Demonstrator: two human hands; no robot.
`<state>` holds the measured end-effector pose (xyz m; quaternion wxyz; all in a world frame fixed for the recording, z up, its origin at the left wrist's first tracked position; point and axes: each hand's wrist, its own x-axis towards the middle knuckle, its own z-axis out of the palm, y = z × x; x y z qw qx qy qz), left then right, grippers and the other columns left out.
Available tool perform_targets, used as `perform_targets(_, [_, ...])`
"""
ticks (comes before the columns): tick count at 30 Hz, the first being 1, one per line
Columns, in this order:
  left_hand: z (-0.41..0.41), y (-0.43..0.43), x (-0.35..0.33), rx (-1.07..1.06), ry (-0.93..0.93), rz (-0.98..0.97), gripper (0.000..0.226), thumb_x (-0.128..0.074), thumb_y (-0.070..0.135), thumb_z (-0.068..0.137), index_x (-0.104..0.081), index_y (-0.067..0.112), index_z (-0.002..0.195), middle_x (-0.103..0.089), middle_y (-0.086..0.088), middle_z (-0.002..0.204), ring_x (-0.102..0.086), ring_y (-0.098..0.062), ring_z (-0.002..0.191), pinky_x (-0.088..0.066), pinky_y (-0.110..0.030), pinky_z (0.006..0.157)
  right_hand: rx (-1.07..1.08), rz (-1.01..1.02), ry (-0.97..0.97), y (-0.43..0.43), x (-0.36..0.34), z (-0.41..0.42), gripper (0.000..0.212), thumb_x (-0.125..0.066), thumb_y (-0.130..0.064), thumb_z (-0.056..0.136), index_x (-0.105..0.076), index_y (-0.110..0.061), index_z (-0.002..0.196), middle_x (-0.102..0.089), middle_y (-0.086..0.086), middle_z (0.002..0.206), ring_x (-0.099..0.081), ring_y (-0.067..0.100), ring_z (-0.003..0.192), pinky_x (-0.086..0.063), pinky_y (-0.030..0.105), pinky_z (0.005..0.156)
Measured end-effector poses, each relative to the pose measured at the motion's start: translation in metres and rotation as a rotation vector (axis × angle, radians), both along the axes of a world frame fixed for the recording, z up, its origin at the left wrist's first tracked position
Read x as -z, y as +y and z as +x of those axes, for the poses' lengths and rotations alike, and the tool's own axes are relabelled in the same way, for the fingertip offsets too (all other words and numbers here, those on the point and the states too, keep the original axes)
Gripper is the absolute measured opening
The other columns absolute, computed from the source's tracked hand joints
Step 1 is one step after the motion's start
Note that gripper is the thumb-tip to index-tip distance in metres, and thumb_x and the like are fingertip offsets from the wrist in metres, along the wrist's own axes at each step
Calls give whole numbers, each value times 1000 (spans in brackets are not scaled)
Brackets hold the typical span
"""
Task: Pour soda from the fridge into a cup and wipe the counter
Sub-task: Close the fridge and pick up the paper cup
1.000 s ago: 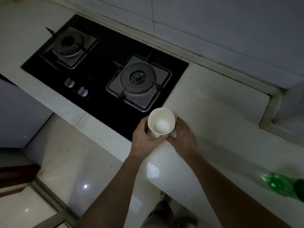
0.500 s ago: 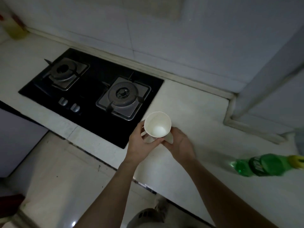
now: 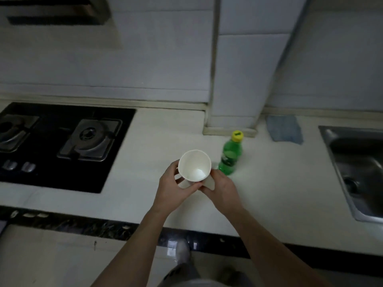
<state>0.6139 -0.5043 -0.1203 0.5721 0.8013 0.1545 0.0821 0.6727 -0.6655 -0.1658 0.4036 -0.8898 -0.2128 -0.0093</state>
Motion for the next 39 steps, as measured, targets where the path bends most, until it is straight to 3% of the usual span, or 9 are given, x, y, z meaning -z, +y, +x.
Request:
perform_targets(11, [-17, -86, 46, 144, 53, 98, 76, -92, 37, 63, -54, 27, 129, -60, 16, 124, -55, 2, 115, -55, -30, 91, 149, -49, 52, -94, 44, -38, 50, -88, -30, 68, -69, -7, 108, -68, 9, 91, -63, 30, 83, -42, 30, 68])
perform_targets(16, [-19, -93, 63, 148, 91, 121, 73, -92, 36, 64, -53, 33, 126, -61, 19, 122, -55, 7, 113, -53, -24, 90, 147, -82, 59, -98, 57, -41, 47, -90, -28, 65, -67, -8, 100, -68, 8, 89, -62, 28, 79, -41, 30, 66])
perform_targets(22, [-15, -100, 74, 157, 137, 108, 73, -92, 31, 65, -49, 39, 124, -59, 21, 122, -53, 12, 112, -47, -7, 83, 132, -174, -78, -97, 59, -40, 53, -99, -11, 34, -65, -5, 74, -64, 6, 69, -61, 25, 59, -48, 28, 52])
perform_targets(31, [-8, -99, 83, 186, 194, 88, 74, -90, 32, 67, -46, 40, 125, -56, 26, 119, -50, 19, 109, -44, -2, 82, 155, -151, -103, -95, 53, -41, 51, -99, -9, 33, -63, -5, 71, -64, 8, 66, -61, 28, 55, -52, 32, 51])
perform_targets(34, [-8, -95, 82, 226, 203, 72, 76, -90, 34, 67, -44, 40, 128, -55, 24, 124, -50, 15, 114, -44, -4, 86, 128, -163, 13, -97, 64, -41, 47, -97, -12, 44, -66, -4, 79, -65, 9, 74, -62, 30, 66, -51, 33, 59])
perform_targets(39, [-16, -75, 83, 300, 271, 47, 97, -88, 34, 70, -32, 27, 149, -44, 16, 146, -44, 2, 131, -39, -13, 101, 153, -252, 235, -112, 73, -33, 58, -81, -16, 74, -59, -11, 127, -60, 5, 114, -58, 25, 105, -47, 32, 86])
